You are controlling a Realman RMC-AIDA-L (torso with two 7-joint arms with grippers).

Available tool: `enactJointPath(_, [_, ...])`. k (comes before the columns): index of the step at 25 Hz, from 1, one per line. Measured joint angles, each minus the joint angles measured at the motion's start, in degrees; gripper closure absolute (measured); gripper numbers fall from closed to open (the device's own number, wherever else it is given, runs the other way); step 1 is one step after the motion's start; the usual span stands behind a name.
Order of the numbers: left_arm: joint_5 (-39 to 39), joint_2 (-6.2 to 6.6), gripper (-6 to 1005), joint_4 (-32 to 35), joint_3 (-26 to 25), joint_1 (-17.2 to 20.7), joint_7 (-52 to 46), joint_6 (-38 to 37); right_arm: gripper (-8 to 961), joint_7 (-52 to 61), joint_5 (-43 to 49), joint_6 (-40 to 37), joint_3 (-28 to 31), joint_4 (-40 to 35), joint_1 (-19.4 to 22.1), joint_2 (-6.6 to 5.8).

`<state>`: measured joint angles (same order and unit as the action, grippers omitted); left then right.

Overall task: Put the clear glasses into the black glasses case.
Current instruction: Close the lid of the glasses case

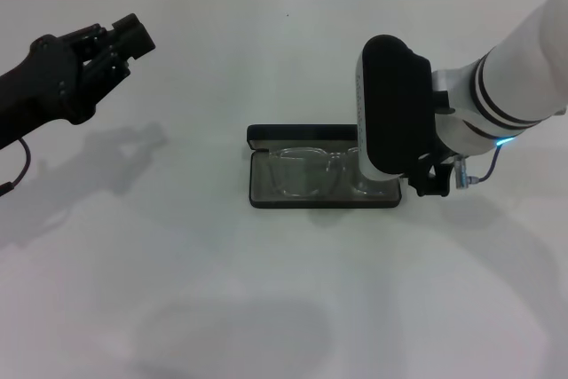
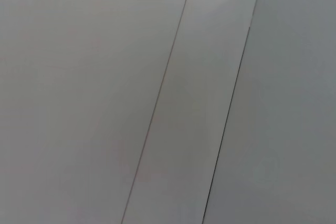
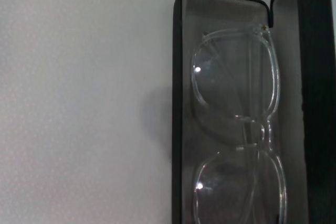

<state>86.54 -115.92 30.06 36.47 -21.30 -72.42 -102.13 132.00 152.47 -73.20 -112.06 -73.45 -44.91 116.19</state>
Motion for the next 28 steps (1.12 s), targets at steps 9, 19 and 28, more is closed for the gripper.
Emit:
enactJointPath(9, [0.0,-0.02,817,0.0,0.0,0.3,0.0,0.0,836,-1.7,-1.9,1.1,0.0,0.9,0.0,0.00])
enactJointPath(19, [0.1,-0.09,818,0.0,0.1,0.4,0.0,-0.1,836,-1.7,-2.0,1.7,0.0,0.2,0.1,0.00])
enactJointPath(28, [0.1,-0.19,817,0.0,0.3,0.8,0.0,-0.3,836,-1.7,-2.1,3.5,-0.5,0.0,0.5,0.00])
